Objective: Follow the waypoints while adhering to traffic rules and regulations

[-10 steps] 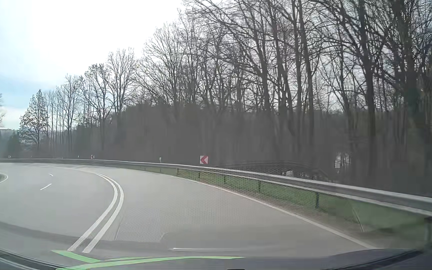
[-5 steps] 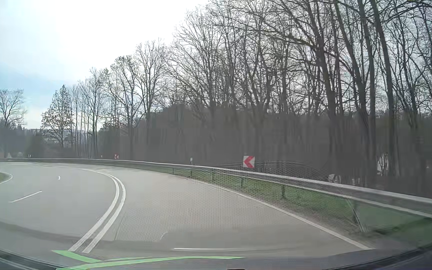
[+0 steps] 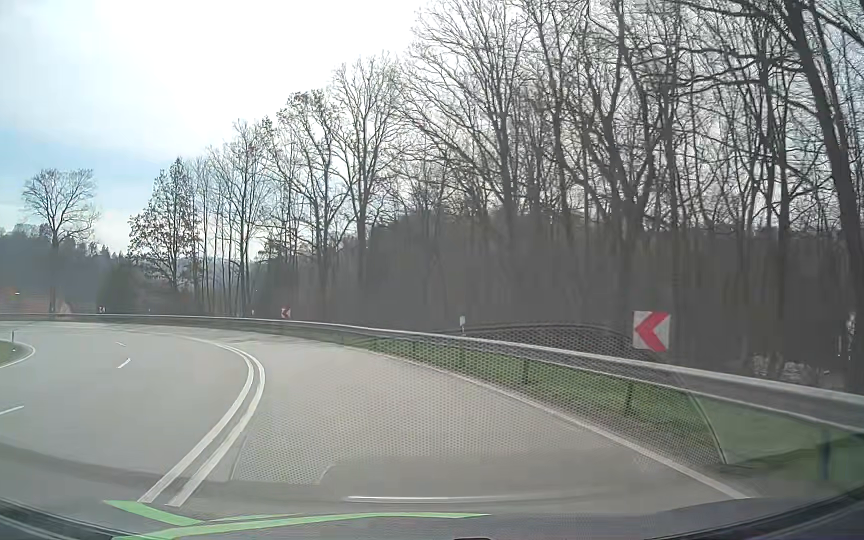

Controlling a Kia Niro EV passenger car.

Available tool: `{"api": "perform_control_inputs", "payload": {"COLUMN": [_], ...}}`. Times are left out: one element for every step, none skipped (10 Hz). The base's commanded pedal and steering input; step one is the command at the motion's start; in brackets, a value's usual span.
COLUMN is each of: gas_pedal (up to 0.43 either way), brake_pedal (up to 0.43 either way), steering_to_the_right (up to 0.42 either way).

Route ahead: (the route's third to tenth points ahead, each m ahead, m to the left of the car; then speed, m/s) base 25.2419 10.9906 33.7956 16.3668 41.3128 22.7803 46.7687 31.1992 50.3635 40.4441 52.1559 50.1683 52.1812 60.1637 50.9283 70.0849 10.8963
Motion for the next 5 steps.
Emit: {"api": "perform_control_inputs", "payload": {"gas_pedal": [0.039, 0.039, 0.039, 0.039, 0.047], "brake_pedal": [0.000, 0.000, 0.000, 0.000, 0.000], "steering_to_the_right": [-0.104, -0.103, -0.100, -0.095, -0.091]}}
